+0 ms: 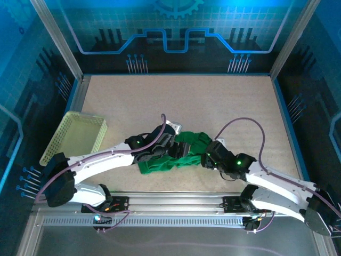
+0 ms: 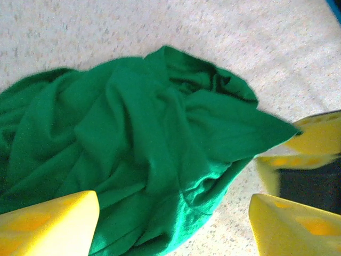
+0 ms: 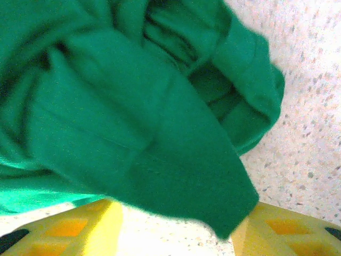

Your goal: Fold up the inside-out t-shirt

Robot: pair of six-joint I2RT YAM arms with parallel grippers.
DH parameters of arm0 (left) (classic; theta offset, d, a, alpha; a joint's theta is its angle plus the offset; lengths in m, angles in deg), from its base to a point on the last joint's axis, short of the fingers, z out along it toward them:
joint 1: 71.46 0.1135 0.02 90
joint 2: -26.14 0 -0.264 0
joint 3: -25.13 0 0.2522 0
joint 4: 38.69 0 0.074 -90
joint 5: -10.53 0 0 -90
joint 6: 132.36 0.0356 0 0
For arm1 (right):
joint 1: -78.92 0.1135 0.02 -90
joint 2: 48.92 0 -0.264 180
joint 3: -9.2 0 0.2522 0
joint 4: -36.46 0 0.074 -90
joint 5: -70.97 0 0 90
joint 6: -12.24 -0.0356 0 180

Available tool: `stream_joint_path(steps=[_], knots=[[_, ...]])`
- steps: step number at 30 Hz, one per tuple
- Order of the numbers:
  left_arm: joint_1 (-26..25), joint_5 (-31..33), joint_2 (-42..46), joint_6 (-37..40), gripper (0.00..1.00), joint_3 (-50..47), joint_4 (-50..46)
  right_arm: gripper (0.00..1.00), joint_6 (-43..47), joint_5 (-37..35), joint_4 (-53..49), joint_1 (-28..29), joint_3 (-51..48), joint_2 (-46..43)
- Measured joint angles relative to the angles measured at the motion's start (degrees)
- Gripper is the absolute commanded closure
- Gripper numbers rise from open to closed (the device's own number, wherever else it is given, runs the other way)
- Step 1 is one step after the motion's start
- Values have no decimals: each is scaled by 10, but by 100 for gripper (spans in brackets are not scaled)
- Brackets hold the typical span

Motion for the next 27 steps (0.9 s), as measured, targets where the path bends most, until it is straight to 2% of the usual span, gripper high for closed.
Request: stream_joint_path(steps=[4, 6, 12, 14, 16, 18, 21, 27], knots=[[-3, -10, -11, -29, 31, -38, 17, 50, 33, -4, -21, 0, 54, -22], [-7, -17, -20, -41, 37, -49, 26, 52, 50, 1, -21, 0, 70, -21], [-11, -32, -50, -59, 49, -50, 59, 58, 71, 57, -8, 0, 73, 22], [-11, -35, -60, -61, 53, -50, 67, 58, 70, 72, 0, 0, 73, 45], [-12, -37, -68, -62, 56, -50, 72, 52, 70, 76, 5, 0, 73, 66], [-12, -40, -76, -64, 59, -50, 74, 48, 70, 69, 8, 0, 73, 84], [-12, -41, -86, -66, 64, -50, 76, 48, 76, 38, 0, 0, 79, 110], [-12, -41, -90, -73, 74, -50, 81, 54, 97, -16, -10, 1, 110, 164]])
